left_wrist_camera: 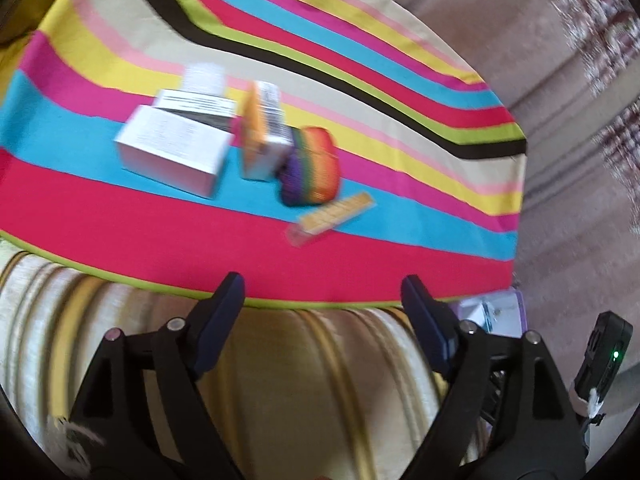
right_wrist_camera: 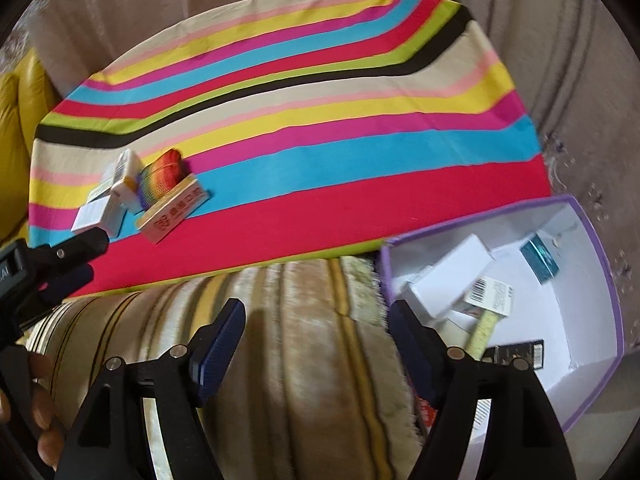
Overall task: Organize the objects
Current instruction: 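Withdraw both grippers back toward the table, then grasp the white printed box with the left gripper while the right approaches the gold box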
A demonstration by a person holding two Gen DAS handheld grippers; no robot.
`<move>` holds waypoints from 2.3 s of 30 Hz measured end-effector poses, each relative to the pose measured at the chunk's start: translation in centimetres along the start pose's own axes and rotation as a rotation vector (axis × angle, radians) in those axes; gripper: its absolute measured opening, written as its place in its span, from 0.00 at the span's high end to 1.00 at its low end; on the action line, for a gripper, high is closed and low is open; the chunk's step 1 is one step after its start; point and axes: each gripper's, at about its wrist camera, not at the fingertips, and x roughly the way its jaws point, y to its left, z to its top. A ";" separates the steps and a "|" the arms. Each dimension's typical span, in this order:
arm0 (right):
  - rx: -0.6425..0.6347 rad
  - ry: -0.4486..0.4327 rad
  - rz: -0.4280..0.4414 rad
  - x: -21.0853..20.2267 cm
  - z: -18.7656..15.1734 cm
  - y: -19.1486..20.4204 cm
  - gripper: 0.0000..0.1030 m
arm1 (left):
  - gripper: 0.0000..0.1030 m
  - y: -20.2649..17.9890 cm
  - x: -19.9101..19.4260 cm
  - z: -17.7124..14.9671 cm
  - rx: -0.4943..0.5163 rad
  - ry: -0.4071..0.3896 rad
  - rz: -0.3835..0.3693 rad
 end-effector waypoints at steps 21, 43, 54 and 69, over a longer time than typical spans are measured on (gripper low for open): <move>-0.282 0.005 0.052 4.1 3.3 8.6 0.17 | 0.08 6.2 1.9 6.1 0.109 0.026 0.265; -0.502 0.011 0.127 7.8 5.9 13.3 0.14 | 0.14 7.5 5.5 8.3 0.163 0.047 0.314; -0.509 0.040 0.119 9.9 7.1 13.8 0.14 | 0.14 7.0 5.6 7.9 0.170 0.041 0.315; -0.438 0.066 0.137 10.0 6.8 12.1 0.55 | 0.14 7.4 4.4 7.3 0.116 0.015 0.290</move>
